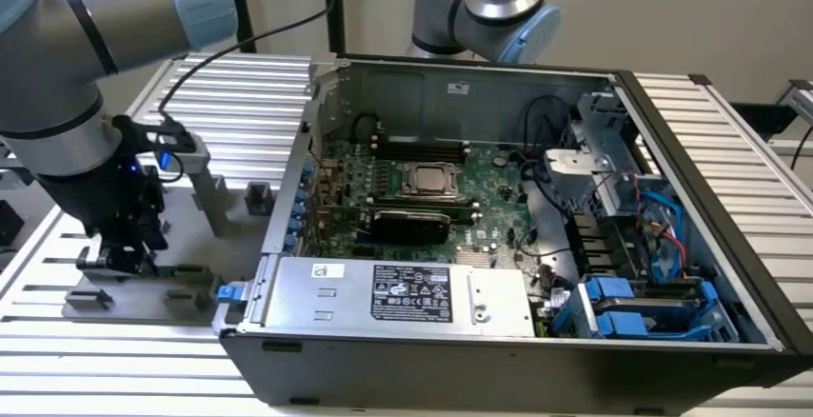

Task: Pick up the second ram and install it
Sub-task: 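Pick up the second ram and move it above second insertion slot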

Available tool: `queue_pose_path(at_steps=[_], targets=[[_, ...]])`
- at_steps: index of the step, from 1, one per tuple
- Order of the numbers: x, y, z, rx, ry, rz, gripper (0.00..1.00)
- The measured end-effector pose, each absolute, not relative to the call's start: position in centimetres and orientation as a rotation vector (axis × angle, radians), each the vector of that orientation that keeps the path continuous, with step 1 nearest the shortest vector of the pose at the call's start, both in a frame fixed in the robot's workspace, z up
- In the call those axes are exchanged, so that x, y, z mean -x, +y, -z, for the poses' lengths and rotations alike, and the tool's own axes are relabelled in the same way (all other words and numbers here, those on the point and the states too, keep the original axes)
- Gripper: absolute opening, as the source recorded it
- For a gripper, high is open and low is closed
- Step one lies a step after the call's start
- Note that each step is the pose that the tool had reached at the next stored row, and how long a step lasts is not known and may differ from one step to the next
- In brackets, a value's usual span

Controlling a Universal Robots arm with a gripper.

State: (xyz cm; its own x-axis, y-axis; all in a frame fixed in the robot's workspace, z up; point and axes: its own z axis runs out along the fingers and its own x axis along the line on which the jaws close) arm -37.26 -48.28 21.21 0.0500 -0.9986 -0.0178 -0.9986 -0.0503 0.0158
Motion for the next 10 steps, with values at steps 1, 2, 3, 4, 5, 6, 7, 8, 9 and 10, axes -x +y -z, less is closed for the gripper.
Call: queue_pose_path(at_steps=[1, 2, 3, 4, 5, 6, 7, 8, 9, 10], targets=[[37.27, -48.27, -21.04, 2.276, 2.165, -0.039, 0.42], [37.26, -48.28, -20.89, 2.277, 2.166, -0.04, 0.42], [37.26, -48.28, -20.76, 2.278, 2.166, -0.043, 0.42], [37.26, -48.28, -20.63, 2.279, 2.168, -0.045, 0.42], [37.26, -48.29, -20.52, 2.28, 2.169, -0.047, 0.42], [37.26, -48.29, -20.41, 2.281, 2.17, -0.05, 0.42], [37.26, -48.3, -20.31, 2.283, 2.171, -0.051, 0.42], [37.26, -48.31, -20.23, 2.284, 2.172, -0.051, 0.42], [37.26, -48.33, -20.15, 2.285, 2.173, -0.05, 0.42], [37.26, -48.34, -20.06, 2.286, 2.174, -0.048, 0.42]])
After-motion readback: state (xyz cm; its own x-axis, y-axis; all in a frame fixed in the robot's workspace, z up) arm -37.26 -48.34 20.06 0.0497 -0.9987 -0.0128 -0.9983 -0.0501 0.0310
